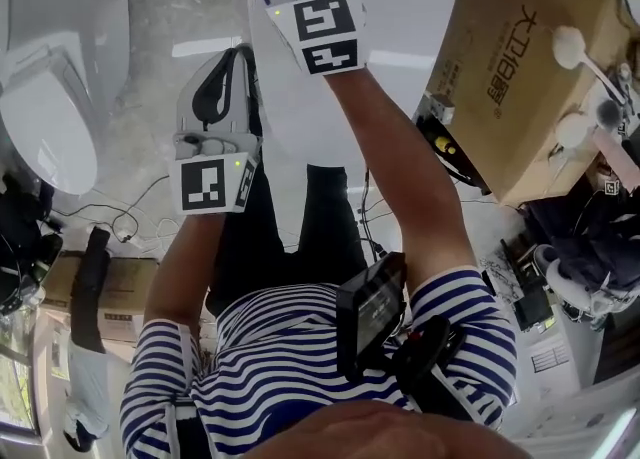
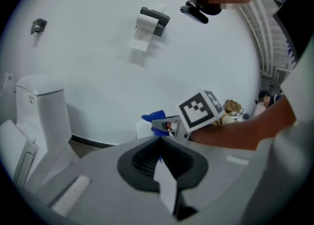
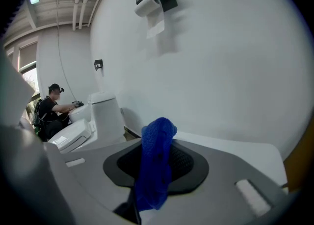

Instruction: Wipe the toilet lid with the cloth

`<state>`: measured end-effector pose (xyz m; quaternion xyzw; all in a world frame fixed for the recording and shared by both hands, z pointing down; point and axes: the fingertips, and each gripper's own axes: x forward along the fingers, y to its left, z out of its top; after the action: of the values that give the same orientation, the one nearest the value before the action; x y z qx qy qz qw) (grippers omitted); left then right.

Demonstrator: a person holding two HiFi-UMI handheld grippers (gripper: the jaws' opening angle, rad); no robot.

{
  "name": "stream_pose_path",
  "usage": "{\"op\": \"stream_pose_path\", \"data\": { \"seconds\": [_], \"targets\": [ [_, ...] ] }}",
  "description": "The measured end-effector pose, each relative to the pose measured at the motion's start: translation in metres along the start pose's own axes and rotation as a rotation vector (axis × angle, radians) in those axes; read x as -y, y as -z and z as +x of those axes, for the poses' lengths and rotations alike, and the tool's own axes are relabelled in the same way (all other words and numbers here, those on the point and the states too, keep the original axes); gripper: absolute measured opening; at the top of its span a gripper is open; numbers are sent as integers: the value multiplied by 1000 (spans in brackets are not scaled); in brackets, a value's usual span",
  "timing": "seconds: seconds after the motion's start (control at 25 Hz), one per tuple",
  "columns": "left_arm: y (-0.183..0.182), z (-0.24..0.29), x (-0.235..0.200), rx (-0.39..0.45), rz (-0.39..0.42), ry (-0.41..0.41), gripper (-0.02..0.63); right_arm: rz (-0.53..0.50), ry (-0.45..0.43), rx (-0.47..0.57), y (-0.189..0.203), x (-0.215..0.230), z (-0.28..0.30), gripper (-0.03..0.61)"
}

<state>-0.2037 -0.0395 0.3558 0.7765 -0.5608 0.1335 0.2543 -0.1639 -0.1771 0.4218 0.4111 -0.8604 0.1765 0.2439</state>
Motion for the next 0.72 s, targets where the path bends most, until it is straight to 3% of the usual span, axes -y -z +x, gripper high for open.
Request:
{"op": "stream_pose_path", "data": {
  "seconds": [0.32,0.72],
  "targets": [
    [-5,-9,33,21,36,-34,2,7,159,32,-4,95,-99,114],
    [0,-4,86,40,66,-39,2,54,332,4,52,199,-193,114]
  ]
}}
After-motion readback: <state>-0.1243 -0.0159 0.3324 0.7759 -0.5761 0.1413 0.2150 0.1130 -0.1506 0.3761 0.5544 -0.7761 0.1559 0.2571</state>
